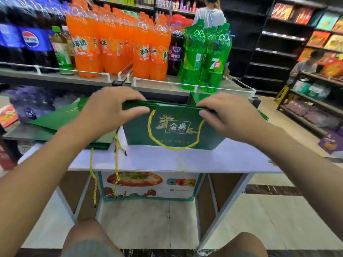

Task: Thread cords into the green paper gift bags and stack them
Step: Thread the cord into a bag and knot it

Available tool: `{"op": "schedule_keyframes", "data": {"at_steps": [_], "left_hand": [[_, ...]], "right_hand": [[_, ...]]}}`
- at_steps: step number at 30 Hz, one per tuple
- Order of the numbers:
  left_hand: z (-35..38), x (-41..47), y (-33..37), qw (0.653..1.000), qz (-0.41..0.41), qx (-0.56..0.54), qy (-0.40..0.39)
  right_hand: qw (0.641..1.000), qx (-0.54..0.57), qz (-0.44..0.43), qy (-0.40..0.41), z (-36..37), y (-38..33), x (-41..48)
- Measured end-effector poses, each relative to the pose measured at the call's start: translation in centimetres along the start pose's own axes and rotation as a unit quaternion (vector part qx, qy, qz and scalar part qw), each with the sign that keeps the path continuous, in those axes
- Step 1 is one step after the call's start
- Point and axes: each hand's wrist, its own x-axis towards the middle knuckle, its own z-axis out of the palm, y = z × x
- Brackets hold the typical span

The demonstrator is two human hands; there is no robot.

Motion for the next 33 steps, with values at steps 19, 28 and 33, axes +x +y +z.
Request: {"op": "schedule_keyframes", "data": {"at_steps": [19,28,33], "left_hand": [[13.3,1.8,-7.0,0.952,-0.271,-0.075,-0.118],[11.8,-2.3,-1.9,0.944,-0.167,0.11,-0.264],[13.6,-4.7,-0.9,0.909,-0.177,0.163,-0.34]], "right_hand": [[0.961,0.125,0.187,-0.164,12.7,2.6,3.6],[0.945,0.13,0.239,-0.179,14.2,-1.7,-3.6],[0.93,0.112,0.254,-0.242,15.4,-3.0,-3.7]]}}
